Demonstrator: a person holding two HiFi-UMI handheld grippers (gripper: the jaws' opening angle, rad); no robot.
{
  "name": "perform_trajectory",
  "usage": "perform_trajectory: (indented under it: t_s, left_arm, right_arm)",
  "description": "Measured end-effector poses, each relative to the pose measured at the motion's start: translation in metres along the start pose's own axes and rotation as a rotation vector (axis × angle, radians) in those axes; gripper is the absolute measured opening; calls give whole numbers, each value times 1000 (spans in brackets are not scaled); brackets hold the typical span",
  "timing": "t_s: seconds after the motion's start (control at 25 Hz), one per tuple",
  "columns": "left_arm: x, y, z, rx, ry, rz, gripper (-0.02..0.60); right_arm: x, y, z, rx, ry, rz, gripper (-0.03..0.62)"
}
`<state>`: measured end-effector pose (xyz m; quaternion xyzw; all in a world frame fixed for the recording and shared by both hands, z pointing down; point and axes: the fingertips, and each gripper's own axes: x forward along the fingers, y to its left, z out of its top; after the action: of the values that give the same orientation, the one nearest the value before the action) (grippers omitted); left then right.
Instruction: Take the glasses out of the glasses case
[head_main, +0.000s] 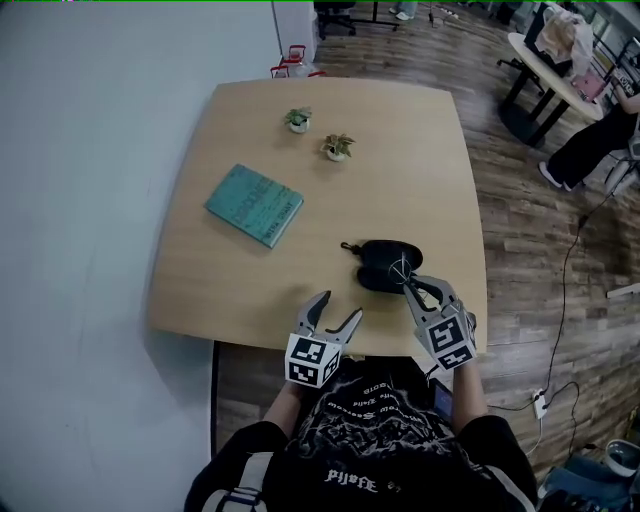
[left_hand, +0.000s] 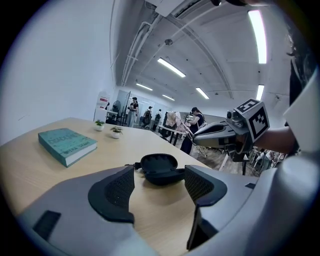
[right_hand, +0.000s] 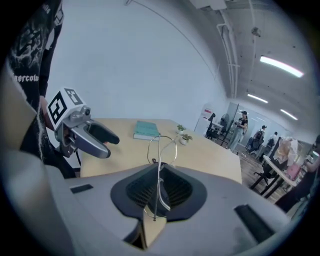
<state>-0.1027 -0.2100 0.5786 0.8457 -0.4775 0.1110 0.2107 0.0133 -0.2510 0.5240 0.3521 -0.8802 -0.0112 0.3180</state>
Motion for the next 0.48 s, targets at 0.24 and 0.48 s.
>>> perform_trajectory:
  t_s: [0.24,0.48]
  left_arm:
    - [-6,-8,12,15,-34,-31,322]
    - [-16,-11,22,-17,-68,-48,322]
  right_arm:
    - [-28,-3,3,185,-153,-103,41]
    - [-46,0,4,307,-287,-170,41]
